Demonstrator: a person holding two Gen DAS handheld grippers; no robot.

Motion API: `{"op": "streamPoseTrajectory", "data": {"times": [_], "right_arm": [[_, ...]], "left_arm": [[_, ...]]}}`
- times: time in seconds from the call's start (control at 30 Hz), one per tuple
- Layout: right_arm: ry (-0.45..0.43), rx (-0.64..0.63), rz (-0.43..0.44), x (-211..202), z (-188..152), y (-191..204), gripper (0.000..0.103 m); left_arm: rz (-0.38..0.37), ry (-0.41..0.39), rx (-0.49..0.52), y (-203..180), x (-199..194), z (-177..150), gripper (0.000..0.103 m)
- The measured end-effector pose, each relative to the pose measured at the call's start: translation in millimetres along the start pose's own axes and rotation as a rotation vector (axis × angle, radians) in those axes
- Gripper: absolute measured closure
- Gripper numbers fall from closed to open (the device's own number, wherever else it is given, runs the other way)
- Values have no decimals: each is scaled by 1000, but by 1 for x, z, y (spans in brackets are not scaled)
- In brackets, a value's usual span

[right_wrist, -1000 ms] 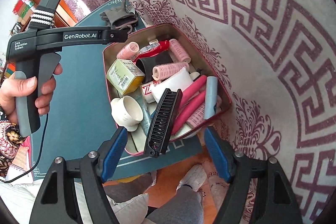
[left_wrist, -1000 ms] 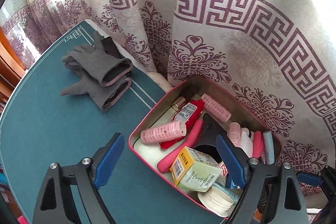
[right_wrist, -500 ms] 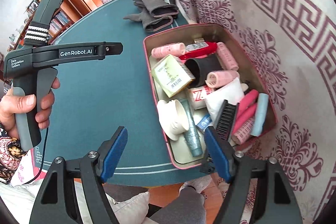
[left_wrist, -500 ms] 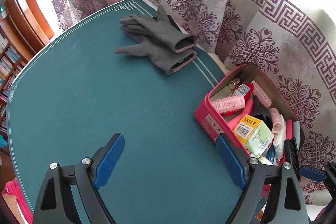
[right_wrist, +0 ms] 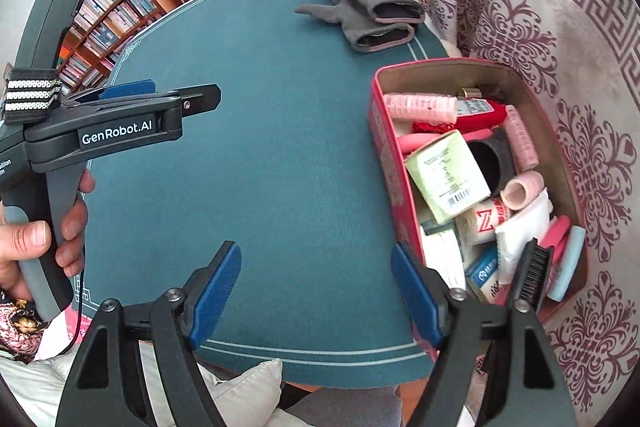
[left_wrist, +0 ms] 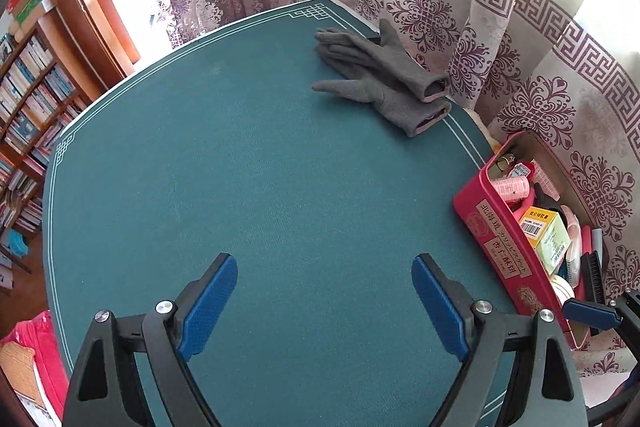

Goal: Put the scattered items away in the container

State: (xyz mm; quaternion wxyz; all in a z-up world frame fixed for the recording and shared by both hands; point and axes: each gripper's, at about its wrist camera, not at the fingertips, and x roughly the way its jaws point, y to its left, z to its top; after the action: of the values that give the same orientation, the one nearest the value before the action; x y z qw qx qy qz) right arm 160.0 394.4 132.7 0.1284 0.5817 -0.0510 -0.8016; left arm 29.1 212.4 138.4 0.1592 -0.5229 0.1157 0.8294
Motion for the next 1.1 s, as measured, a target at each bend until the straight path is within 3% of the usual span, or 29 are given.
{"op": "streamPoseTrajectory", "data": {"times": [0.23, 0.43, 0.73, 0.8, 1.1], "right_arm": [[-12, -31, -23, 3, 11, 19, 23], [-29, 27, -65, -8, 6, 2, 22], [-47, 210, -123, -36, -28, -58, 21], [-44, 246, -133, -39, -38, -70, 20], [-44, 307, -162, -57, -65, -106, 20]], "left_arm": [[-16, -11, -10, 12, -3, -5, 12], [-84, -17, 22, -7, -8, 2, 12], [-240, 0, 150, -89, -22, 10, 12], [-225, -9, 197, -111, -26, 9, 0], [-212, -6, 361, -189, -29, -5, 0]]}}
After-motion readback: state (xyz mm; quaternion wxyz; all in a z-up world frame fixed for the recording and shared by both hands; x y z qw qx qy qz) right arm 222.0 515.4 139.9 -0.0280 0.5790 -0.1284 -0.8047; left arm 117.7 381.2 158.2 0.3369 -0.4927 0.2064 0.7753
